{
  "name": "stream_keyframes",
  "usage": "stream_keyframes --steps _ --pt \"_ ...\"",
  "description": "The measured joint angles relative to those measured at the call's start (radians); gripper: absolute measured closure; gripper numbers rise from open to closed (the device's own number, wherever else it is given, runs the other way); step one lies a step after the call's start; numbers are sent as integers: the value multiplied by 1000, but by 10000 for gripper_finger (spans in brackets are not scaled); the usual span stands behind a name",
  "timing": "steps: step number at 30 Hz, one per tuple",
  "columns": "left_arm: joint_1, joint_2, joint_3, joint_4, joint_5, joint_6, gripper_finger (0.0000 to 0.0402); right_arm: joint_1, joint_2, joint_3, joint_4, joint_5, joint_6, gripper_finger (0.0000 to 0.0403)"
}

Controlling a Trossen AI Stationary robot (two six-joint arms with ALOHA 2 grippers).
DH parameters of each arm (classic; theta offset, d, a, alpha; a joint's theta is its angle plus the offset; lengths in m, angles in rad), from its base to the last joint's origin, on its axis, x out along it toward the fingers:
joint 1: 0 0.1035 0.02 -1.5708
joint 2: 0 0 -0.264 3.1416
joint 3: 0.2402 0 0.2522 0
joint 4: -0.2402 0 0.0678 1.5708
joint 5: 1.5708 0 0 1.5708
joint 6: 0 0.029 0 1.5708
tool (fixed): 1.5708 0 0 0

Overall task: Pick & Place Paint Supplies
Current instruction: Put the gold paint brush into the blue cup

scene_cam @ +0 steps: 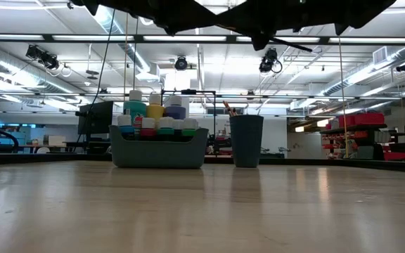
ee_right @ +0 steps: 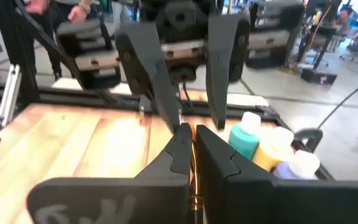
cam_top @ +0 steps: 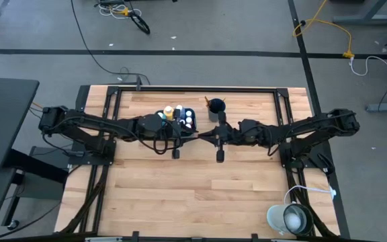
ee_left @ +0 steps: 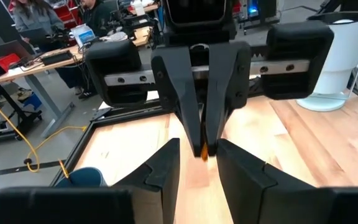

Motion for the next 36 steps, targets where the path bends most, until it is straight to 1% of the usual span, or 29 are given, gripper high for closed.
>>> stream_keyframes --steps 3,6,11,22,26,36 --pt "0 0 0 -1 -4 2 288 0 0 0 -28 1 6 392" --pt "0 0 0 -3 -4 5 288 0 -2 0 4 0 5 392" --pt "0 0 0 -28 -22 6 288 0 -28 0 -12 0 2 392" --pt "0 0 0 12 -27 24 293 0 -31 0 -20 -13 5 392" --pt "0 0 0 11 -25 31 313 0 -31 0 -20 -15 5 392" --pt "0 0 0 16 9 51 383 0 -31 0 -2 -15 5 392"
